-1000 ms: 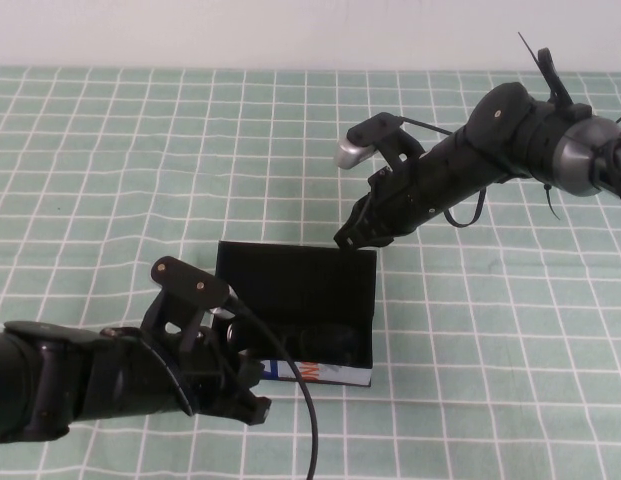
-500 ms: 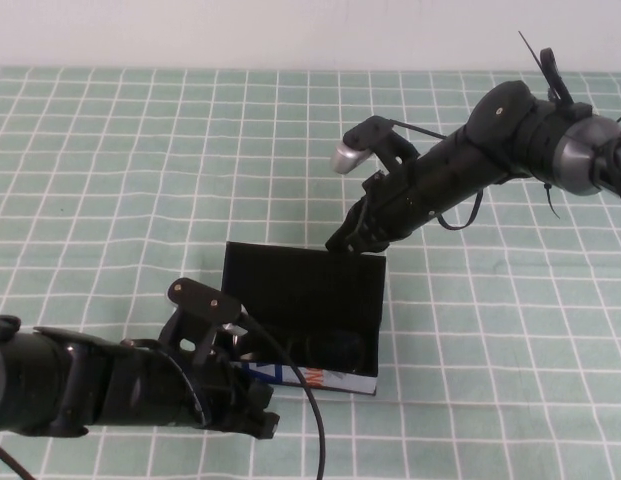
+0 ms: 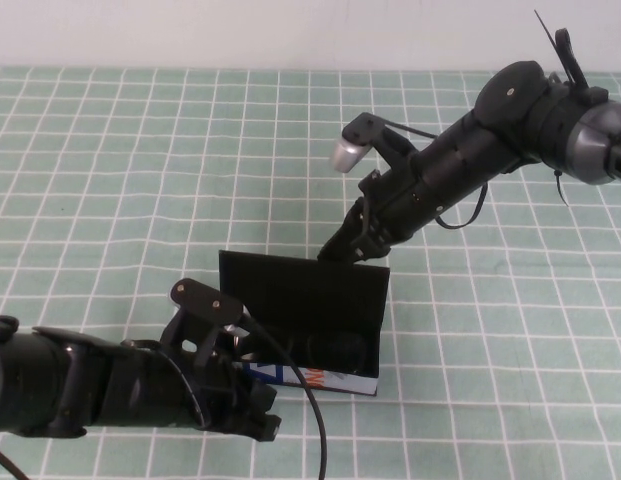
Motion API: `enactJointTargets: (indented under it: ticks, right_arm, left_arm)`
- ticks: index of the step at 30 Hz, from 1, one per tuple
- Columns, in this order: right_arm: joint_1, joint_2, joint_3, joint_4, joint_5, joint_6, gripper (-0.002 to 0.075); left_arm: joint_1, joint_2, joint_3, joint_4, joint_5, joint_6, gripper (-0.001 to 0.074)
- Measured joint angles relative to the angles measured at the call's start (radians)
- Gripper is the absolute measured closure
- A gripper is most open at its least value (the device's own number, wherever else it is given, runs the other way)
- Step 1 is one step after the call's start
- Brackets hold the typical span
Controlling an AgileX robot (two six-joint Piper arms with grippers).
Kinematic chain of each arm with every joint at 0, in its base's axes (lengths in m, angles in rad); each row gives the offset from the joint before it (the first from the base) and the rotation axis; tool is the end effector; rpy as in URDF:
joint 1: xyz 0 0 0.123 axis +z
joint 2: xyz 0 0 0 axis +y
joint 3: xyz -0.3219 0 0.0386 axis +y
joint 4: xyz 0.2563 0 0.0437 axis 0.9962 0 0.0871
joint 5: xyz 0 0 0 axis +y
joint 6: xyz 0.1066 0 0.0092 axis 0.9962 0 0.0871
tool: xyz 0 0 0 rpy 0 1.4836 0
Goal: Return glasses to glasses case
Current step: Close the glasses case
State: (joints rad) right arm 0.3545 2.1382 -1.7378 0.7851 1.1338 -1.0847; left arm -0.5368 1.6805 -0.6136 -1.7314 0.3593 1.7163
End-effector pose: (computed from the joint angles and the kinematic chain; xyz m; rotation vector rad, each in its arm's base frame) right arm 0.4268 0.2311 0.2349 -1.4193 2.2202 0.8816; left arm 0.2357 -0.1836 0.1556 0.7878 2.4105 -0.6728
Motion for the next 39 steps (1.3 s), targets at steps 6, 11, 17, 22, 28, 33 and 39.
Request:
enactJointTargets:
  ticks: [6, 11, 17, 22, 28, 33, 39]
  right_arm:
    - [0.0, 0.0, 0.0, 0.02, 0.061, 0.0, 0.0739]
    - [0.023, -0.002, 0.0, 0.029, 0.062, 0.0, 0.0739]
    - [0.105, -0.002, 0.0, 0.006, 0.064, 0.014, 0.0739]
    - [0.169, -0.002, 0.004, -0.051, 0.066, 0.063, 0.0739]
    - [0.188, -0.002, 0.051, -0.093, 0.069, 0.116, 0.0739]
    - [0.188, 0.009, 0.058, -0.139, 0.07, 0.163, 0.0739]
    - [0.188, 0.012, 0.058, -0.142, 0.07, 0.176, 0.0739]
  left_arm:
    - [0.0, -0.01, 0.0, 0.0, -0.007, 0.0, 0.0741]
    - [0.0, -0.012, 0.0, 0.0, -0.007, 0.0, 0.074]
    - [0.0, -0.012, 0.0, 0.003, -0.007, 0.0, 0.074]
    - [0.0, -0.012, 0.0, 0.003, -0.004, 0.0, 0.074]
    - [0.0, -0.012, 0.0, 0.003, 0.0, 0.002, 0.0741]
    - [0.0, -0.012, 0.0, 0.003, 0.002, 0.002, 0.0741]
    - [0.0, -0.012, 0.0, 0.003, 0.024, 0.013, 0.074]
